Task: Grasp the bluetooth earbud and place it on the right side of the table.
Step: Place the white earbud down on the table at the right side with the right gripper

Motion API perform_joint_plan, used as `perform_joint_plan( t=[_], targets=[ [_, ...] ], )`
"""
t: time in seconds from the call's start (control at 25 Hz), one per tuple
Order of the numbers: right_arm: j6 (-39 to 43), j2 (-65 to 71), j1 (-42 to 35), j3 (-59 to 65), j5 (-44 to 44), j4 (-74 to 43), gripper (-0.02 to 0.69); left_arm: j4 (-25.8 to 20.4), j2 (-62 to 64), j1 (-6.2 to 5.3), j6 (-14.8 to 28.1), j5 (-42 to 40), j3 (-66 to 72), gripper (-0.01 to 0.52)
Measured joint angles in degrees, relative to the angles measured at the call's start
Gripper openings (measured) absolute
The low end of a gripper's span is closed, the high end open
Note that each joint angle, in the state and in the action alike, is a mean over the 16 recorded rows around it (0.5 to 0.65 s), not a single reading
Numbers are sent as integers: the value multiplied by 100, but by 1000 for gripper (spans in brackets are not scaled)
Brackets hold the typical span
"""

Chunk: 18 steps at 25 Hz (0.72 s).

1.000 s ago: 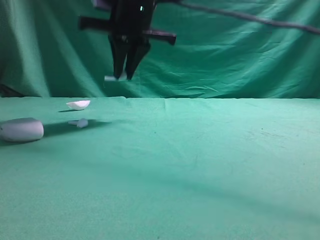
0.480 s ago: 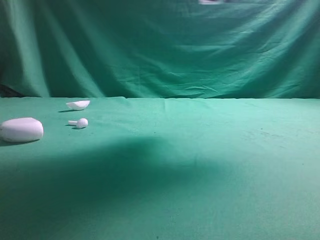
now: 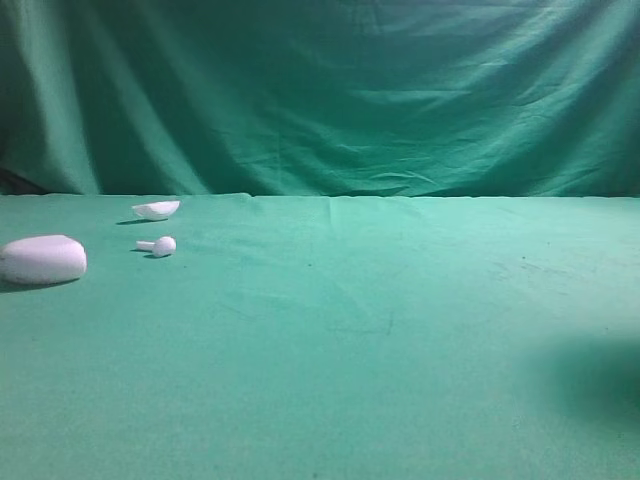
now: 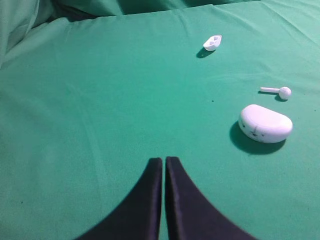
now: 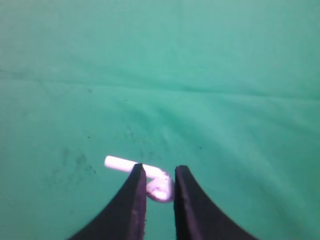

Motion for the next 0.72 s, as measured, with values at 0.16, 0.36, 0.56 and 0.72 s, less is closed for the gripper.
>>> perform_joint_plan(
  t=[0.16,0.36,0.56,0.72],
  targets=[
    [113,-120,-197,989,-794,13,121,-2,0,0,0,0,0,0],
    [171,181,-263,1603,-1601,102,121,-2,0,0,0,0,0,0],
    [189,607,-263,1750,-2099,212,121,-2,0,0,0,0,0,0],
    [189,850,-263,1753,-2315,256,121,-2,0,0,0,0,0,0]
  ],
)
